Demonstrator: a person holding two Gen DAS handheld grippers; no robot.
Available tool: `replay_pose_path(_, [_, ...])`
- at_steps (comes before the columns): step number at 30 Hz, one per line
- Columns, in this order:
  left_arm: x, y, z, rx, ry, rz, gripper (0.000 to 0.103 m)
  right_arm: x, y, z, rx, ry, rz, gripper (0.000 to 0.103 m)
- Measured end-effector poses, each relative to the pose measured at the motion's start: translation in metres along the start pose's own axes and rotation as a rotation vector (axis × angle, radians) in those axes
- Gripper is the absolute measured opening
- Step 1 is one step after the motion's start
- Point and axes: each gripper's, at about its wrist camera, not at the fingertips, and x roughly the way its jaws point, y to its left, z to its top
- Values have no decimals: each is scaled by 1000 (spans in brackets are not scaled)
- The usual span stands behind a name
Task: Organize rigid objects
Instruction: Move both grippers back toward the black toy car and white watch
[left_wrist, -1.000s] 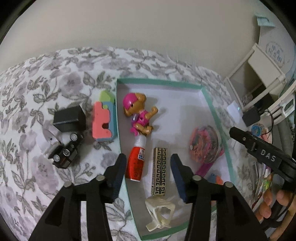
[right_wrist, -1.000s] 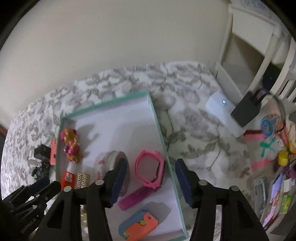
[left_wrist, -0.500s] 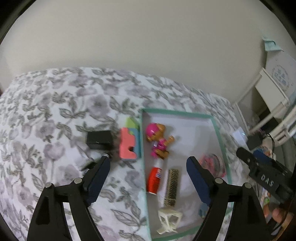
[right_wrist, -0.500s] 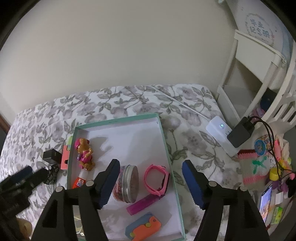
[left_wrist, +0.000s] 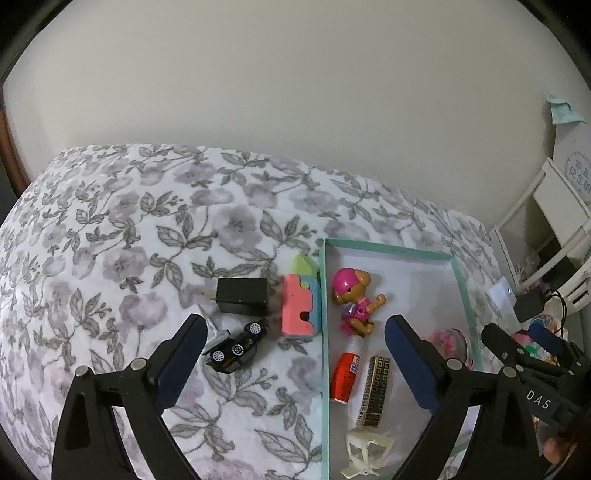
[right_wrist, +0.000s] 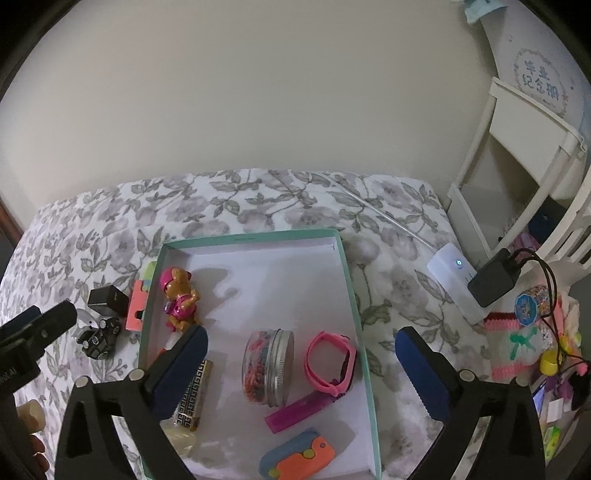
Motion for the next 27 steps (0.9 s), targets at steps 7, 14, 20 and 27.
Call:
replay_pose_path(7, [-11, 10, 4, -19, -3, -1, 97, -1, 12, 3, -13, 2, 23, 103])
replay_pose_path(14, [-43, 32, 18, -75, -78, -12, 97, -20, 35, 8, -23, -66, 97, 103])
replay_pose_path(20, [-50, 66, 32, -104, -97, 35, 97, -37, 62, 14, -62, -174, 154, 103])
replay_pose_path(27, [-45, 106, 41, -121, -74, 93, 97, -18, 94, 10, -11, -133, 279, 102])
